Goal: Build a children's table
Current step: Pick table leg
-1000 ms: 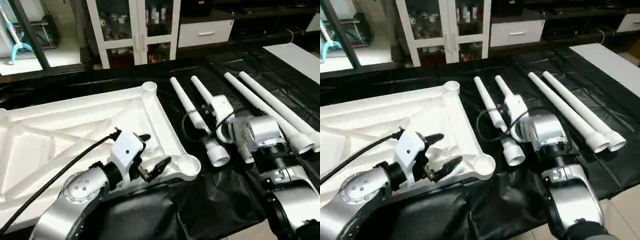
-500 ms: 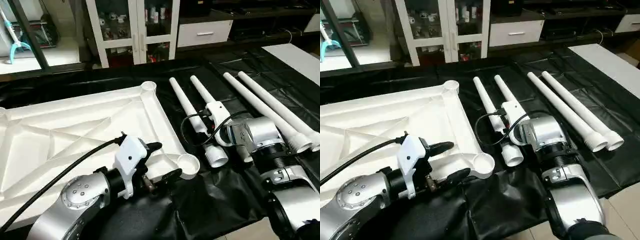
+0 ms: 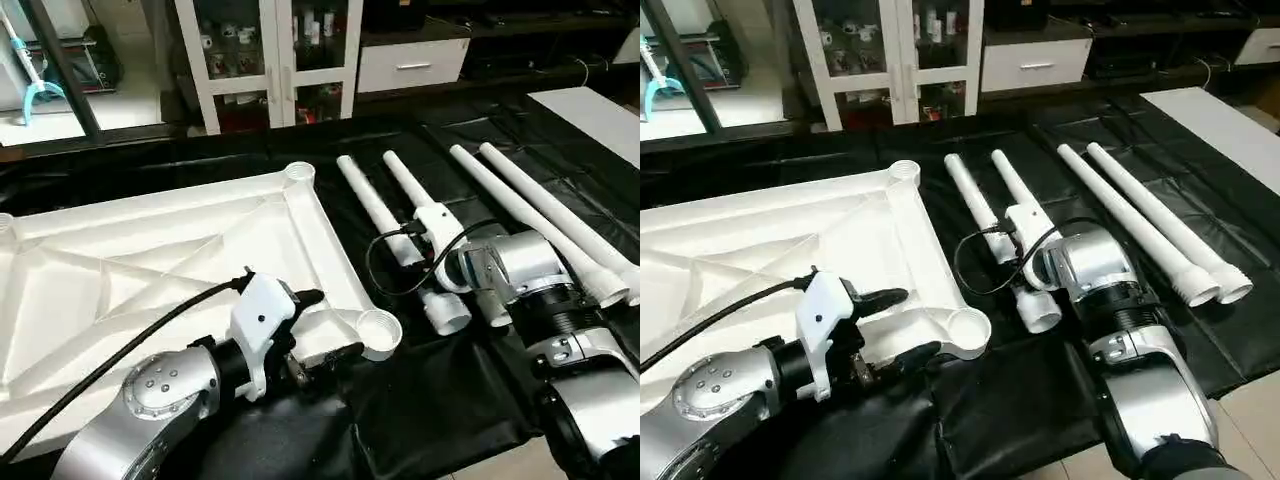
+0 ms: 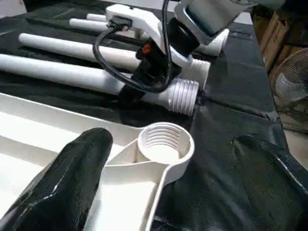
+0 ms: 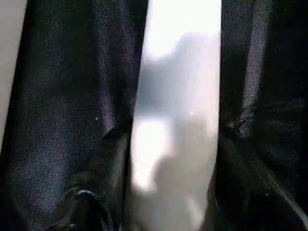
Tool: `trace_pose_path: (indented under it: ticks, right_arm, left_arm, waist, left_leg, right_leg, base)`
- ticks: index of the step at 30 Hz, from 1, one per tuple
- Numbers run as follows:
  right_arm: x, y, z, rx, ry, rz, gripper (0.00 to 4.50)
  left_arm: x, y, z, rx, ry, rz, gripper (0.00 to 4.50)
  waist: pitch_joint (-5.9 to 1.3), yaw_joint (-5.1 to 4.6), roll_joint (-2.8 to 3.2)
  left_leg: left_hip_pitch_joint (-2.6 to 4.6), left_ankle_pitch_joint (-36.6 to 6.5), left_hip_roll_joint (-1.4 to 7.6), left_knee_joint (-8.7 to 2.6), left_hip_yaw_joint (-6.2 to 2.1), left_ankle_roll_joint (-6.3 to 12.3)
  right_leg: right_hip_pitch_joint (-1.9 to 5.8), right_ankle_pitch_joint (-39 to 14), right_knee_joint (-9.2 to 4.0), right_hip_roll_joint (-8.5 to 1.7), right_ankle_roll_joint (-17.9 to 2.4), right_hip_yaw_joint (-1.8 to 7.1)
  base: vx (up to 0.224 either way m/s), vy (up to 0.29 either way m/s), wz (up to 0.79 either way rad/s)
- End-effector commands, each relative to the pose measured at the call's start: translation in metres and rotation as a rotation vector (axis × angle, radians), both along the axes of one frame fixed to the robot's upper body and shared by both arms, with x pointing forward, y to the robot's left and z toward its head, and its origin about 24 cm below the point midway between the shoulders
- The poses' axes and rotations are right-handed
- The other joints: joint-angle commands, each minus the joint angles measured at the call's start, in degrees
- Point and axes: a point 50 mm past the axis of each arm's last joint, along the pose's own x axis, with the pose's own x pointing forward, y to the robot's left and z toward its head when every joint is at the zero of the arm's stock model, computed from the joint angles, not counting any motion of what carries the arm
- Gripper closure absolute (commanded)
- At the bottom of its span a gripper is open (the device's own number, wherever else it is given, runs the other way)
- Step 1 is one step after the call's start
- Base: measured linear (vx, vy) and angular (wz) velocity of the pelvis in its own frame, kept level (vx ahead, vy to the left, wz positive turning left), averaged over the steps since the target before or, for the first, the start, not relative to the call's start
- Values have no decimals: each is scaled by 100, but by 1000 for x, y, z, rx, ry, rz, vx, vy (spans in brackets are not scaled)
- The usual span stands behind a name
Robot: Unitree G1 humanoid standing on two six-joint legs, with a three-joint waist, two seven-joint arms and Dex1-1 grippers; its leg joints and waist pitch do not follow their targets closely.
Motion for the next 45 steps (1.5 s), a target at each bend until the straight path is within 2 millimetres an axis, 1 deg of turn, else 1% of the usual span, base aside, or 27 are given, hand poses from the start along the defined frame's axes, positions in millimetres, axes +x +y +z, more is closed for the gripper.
trace_pose_path:
  ticks: [1, 9, 12, 14, 15, 16, 17, 18, 19, 20, 22, 24, 25, 27, 28, 29, 30, 31, 32, 33, 34, 36, 38, 39, 40, 43, 45]
  right_arm:
    - [0, -3, 0, 21, 21, -14, 244]
    - [0, -6, -2, 41, 31, -36, 262]
    - [7, -6, 9, 88, -51, -89, 263]
    - [12, -4, 26, 151, -177, -100, 263]
    - [14, -3, 32, 168, -234, -96, 263]
    - [15, -1, 43, 202, -323, -100, 263]
    - [15, -1, 45, 207, -336, -101, 263]
    - [14, 0, 49, 222, -367, -105, 263]
    - [11, 2, 58, 243, -432, -92, 263]
    - [7, 4, 69, 261, -544, -70, 263]
    - [3, 6, 77, 272, -619, -45, 263]
    - [-2, 9, 92, 304, -748, -24, 263]
    - [-10, 11, 106, 214, -884, 41, 263]
    - [-15, 13, 110, 176, -935, 83, 263]
    - [-27, 18, 116, 134, -1004, 168, 263]
    - [-29, 20, 117, 128, -1015, 189, 263]
    - [-32, 22, 119, 122, -1026, 218, 263]
    - [-38, 25, 121, 95, -1054, 273, 263]
    - [-40, 26, 121, 66, -1069, 309, 263]
    - [-43, 27, 122, 43, -1085, 347, 264]
    - [-46, 28, 123, 21, -1103, 390, 264]
    - [-49, 29, 124, -5, -1131, 423, 264]
    - [-51, 29, 124, -25, -1151, 440, 264]
    - [-55, 29, 128, -35, -1190, 454, 264]
    - [-57, 30, 129, -28, -1204, 457, 264]
    - [-60, 31, 131, -22, -1221, 477, 264]
    - [-62, 32, 130, -28, -1226, 495, 264]
  left_arm:
    - [-1, -1, 4, 4, -22, -15, 0]
    - [0, -1, 4, 14, -37, -16, 0]
    - [4, 0, 9, -4, -81, 32, 0]
    - [18, 4, 17, -36, -142, 157, 0]
    - [24, 7, 20, -46, -164, 214, 0]
    - [38, 14, 25, -83, -175, 350, 0]
    - [40, 15, 26, -89, -175, 368, 0]
    - [45, 18, 29, -115, -177, 412, 0]
    - [52, 20, 36, -173, -172, 460, 0]
    - [57, 21, 44, -234, -180, 480, 0]
    - [59, 20, 50, -284, -176, 484, 0]
    - [62, 18, 59, -354, -180, 481, 0]
    - [67, 15, 69, -428, -174, 472, 0]
    - [70, 13, 76, -476, -167, 460, 0]
    - [73, 6, 90, -574, -155, 407, 0]
    - [73, 5, 93, -594, -153, 390, 0]
    - [73, 3, 97, -617, -148, 368, 0]
    - [73, -1, 103, -643, -139, 326, 0]
    - [73, -2, 106, -649, -141, 308, 0]
    - [73, -2, 108, -663, -135, 293, 0]
    - [74, -1, 110, -685, -122, 279, 0]
    - [76, 0, 112, -714, -105, 278, 0]
    - [77, 2, 116, -755, -82, 274, 0]
    - [80, 4, 118, -764, -69, 281, 0]
    - [82, 5, 118, -752, -69, 300, 0]
    - [87, 9, 116, -746, -65, 352, 0]
    - [89, 12, 115, -751, -55, 380, 0]
  waist:
    - [-362, 2, -16]
    - [-393, 26, -25]
    - [-392, 30, -30]
    - [-394, 24, -89]
    - [-402, 49, -68]
    - [-398, 39, -75]
    - [-400, 29, -120]
    - [-414, 50, -107]
    - [-400, 59, -109]
    - [-409, 59, -149]
    - [-429, 79, -127]
    - [-432, 91, -141]
    - [-442, 87, -147]
    - [-423, 110, -162]
    - [-409, 124, -151]
    - [-413, 185, -147]
    - [-391, 172, -145]
    - [-403, 187, -85]
    - [-394, 173, -114]
    - [-395, 171, -81]
    - [-389, 160, -109]
    - [-386, 157, -65]
    - [-386, 132, -84]
    - [-389, 142, -28]
    - [-391, 133, -45]
    - [-400, 133, -58]
    - [-409, 136, -42]
  left_leg:
    - [247, -1380, 347, -509, -96, -411]
    - [248, -1169, 343, -488, -83, -377]
    - [245, -1181, 346, -487, -80, -362]
    - [240, -1131, 354, -486, -67, -330]
    - [247, -1093, 360, -473, -66, -312]
    - [234, -1059, 367, -484, -70, -286]
    - [232, -1035, 367, -476, -52, -270]
    - [246, -982, 359, -461, -63, -221]
    - [228, -923, 355, -463, -54, -190]
    - [234, -863, 361, -462, -54, -169]
    - [231, -735, 366, -451, -65, -149]
    - [234, -684, 362, -447, -58, -112]
    - [232, -615, 362, -443, -67, -73]
    - [250, -709, 368, -443, -53, -103]
    - [233, -756, 365, -455, -55, -136]
    - [281, -851, 372, -441, -44, -198]
    - [248, -919, 357, -466, -51, -201]
    - [266, -1002, 353, -464, -68, -219]
    - [260, -1116, 353, -469, -70, -251]
    - [261, -1195, 352, -470, -80, -275]
    - [250, -1259, 347, -472, -73, -317]
    - [255, -1318, 340, -476, -80, -335]
    - [250, -1438, 334, -480, -83, -370]
    - [260, -1472, 339, -480, -100, -371]
    - [268, -1490, 338, -482, -97, -386]
    - [252, -1371, 337, -470, -94, -285]
    - [249, -1247, 340, -462, -98, -222]
  right_leg:
    - [86, -306, -443, -176, -1415, 121]
    - [105, -25, -417, -170, -1463, 112]
    - [110, -84, -420, -184, -1478, 120]
    - [117, -80, -429, -187, -1480, 124]
    - [121, -30, -422, -193, -1435, 129]
    - [136, -9, -430, -191, -1393, 124]
    - [137, 20, -433, -185, -1375, 133]
    - [139, -32, -438, -200, -1354, 127]
    - [136, -31, -446, -201, -1312, 135]
    - [138, 11, -454, -188, -1270, 126]
    - [139, 154, -425, -202, -1252, 125]
    - [127, 278, -424, -186, -1232, 120]
    - [133, 418, -404, -174, -1268, 108]
    - [117, 307, -433, -175, -1255, 120]
    - [131, 209, -429, -181, -1235, 117]
    - [112, 85, -451, -183, -1166, 136]
    - [112, 32, -457, -165, -1126, 135]
    - [106, -38, -452, -171, -1117, 130]
    - [106, -152, -468, -165, -1071, 133]
    - [106, -236, -476, -167, -1037, 135]
    - [108, -296, -492, -162, -1008, 139]
    - [99, -333, -497, -155, -1006, 141]
    - [96, -406, -500, -143, -1034, 138]
    - [94, -401, -496, -150, -1047, 136]
    - [95, -361, -504, -135, -1026, 135]
    - [108, -173, -498, -137, -1011, 136]
    - [119, -29, -480, -141, -1045, 134]
  base:
    - [0, 0, 0]
    - [0, 0, 0]
    - [0, 0, 0]
    - [0, 0, 0]
    - [0, 0, 0]
    - [0, 0, 0]
    - [0, 0, 0]
    - [0, 0, 0]
    - [0, 0, 0]
    - [0, 0, 0]
    - [0, 0, 0]
    - [0, 0, 0]
    - [0, 0, 0]
    - [0, 0, 0]
    - [0, 0, 0]
    - [0, 0, 0]
    - [0, 0, 0]
    - [0, 0, 0]
    - [0, 0, 0]
    - [0, 0, 0]
    - [0, 0, 0]
    - [0, 0, 0]
    - [0, 0, 0]
    - [0, 0, 0]
    - [0, 0, 0]
    - [0, 0, 0]
    - [0, 0, 0]
